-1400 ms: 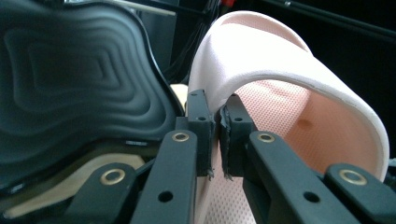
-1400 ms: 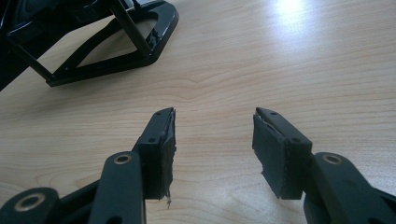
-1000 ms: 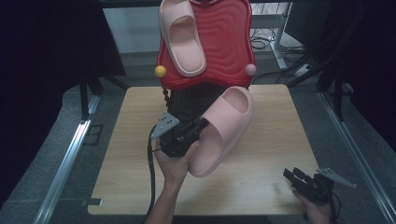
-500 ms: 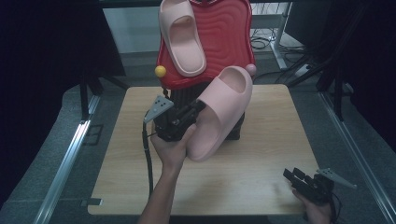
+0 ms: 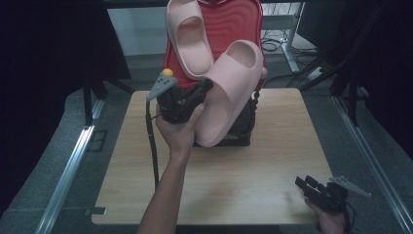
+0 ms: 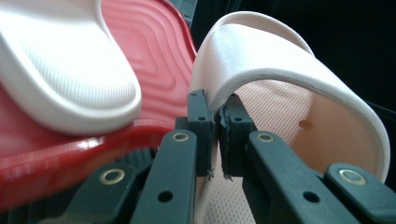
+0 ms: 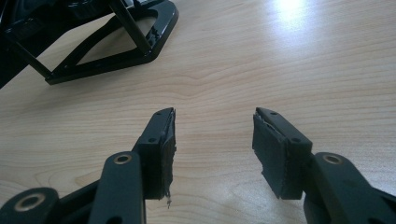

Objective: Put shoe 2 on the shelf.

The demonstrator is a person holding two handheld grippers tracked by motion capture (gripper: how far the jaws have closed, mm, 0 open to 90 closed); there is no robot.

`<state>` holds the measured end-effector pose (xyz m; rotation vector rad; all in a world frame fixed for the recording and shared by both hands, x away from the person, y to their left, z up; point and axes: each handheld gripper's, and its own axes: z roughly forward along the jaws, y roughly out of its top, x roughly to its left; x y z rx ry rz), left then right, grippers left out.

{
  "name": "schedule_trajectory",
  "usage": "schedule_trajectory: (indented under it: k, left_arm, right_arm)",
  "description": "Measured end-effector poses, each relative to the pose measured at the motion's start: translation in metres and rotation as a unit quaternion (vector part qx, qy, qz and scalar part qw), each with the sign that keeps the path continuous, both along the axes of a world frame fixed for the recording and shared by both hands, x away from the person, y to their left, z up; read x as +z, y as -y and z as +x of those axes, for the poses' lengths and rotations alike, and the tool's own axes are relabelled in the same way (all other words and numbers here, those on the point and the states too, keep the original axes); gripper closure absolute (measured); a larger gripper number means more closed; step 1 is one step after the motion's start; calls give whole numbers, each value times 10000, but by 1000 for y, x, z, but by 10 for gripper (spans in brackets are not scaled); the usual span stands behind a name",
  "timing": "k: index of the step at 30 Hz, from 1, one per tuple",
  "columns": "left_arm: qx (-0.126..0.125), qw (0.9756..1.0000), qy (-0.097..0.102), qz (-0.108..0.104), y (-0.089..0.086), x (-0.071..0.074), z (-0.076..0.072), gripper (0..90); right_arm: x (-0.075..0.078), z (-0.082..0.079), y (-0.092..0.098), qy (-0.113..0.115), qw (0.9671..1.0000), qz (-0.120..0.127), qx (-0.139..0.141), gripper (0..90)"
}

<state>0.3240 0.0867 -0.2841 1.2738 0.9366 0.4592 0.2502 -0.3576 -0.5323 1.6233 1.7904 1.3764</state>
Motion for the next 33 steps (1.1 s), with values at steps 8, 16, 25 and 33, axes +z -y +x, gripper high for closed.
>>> schedule_trajectory:
  k: [8, 16, 25, 33]
  left_arm:
    - [205, 9997, 92, 119, 5, 27, 20, 847]
    - [363, 9990, 128, 210, 13, 44, 37, 847]
    - [384, 9990, 76, 237, 25, 54, 58, 846]
    - [525, 9984, 58, 214, 34, 68, 77, 846]
  right_arm:
    - [0, -1, -1, -1, 10000, -6, 5, 493]
    - [0, -2, 0, 2, 10000, 18, 12, 493]
    - [-3, -1, 1, -27, 10000, 36, -7, 493]
    - [-2, -2, -2, 9, 10000, -18, 33, 493]
